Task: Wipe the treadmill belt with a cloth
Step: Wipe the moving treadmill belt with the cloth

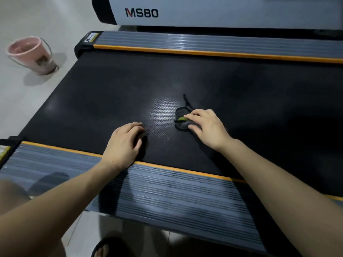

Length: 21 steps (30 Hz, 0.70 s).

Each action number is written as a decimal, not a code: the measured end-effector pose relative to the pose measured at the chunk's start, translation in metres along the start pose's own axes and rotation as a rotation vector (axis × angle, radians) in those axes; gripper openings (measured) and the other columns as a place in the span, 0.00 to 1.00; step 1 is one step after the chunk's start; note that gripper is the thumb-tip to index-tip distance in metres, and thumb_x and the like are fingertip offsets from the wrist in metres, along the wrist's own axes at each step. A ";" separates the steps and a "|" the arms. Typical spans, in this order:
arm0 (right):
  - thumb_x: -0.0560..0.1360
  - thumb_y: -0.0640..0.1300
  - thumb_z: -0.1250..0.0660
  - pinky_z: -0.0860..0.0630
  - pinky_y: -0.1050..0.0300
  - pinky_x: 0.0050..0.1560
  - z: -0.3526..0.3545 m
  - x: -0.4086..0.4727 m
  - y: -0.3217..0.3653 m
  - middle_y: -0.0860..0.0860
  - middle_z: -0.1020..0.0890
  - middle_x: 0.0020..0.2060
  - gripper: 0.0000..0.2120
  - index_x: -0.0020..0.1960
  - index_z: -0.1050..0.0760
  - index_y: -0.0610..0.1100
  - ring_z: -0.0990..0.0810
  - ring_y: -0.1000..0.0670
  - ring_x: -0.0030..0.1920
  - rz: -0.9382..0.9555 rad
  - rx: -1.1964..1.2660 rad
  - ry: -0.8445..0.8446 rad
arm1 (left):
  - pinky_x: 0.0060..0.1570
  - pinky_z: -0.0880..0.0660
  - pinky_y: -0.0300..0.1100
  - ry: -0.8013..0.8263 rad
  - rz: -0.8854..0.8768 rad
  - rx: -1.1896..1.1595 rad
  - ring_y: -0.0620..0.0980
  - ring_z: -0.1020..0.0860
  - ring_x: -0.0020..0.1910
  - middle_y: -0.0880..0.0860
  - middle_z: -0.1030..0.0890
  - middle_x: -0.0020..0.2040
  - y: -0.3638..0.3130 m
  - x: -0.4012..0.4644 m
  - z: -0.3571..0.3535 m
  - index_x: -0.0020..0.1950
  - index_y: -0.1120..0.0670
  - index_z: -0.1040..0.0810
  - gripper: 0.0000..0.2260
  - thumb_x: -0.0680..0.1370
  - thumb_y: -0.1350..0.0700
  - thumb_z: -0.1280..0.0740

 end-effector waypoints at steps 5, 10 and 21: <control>0.78 0.48 0.31 0.26 0.45 0.61 -0.002 -0.002 0.004 0.55 0.21 0.60 0.16 0.66 0.22 0.52 0.27 0.45 0.55 -0.006 0.004 -0.009 | 0.67 0.30 0.51 0.004 -0.010 0.005 0.50 0.25 0.65 0.49 0.21 0.65 -0.001 0.002 0.001 0.59 0.53 0.21 0.10 0.78 0.58 0.33; 0.78 0.55 0.33 0.29 0.47 0.64 0.000 -0.001 0.008 0.58 0.22 0.61 0.18 0.67 0.23 0.54 0.28 0.48 0.57 -0.070 0.030 0.014 | 0.67 0.30 0.49 -0.009 -0.004 -0.014 0.51 0.25 0.64 0.50 0.21 0.65 0.001 0.001 -0.002 0.61 0.54 0.21 0.11 0.79 0.58 0.33; 0.78 0.51 0.31 0.27 0.47 0.58 -0.014 -0.002 0.053 0.51 0.20 0.58 0.15 0.64 0.20 0.51 0.27 0.43 0.51 -0.403 -0.054 -0.083 | 0.74 0.39 0.53 0.091 -0.060 -0.019 0.48 0.31 0.70 0.47 0.25 0.67 0.011 0.003 -0.007 0.62 0.50 0.24 0.13 0.78 0.53 0.37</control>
Point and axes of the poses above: each hand's wrist, its own x-axis towards the middle knuckle, its own z-axis out of the back of the hand, y = z × x, the point moved 1 cm from there along x, towards the middle knuckle
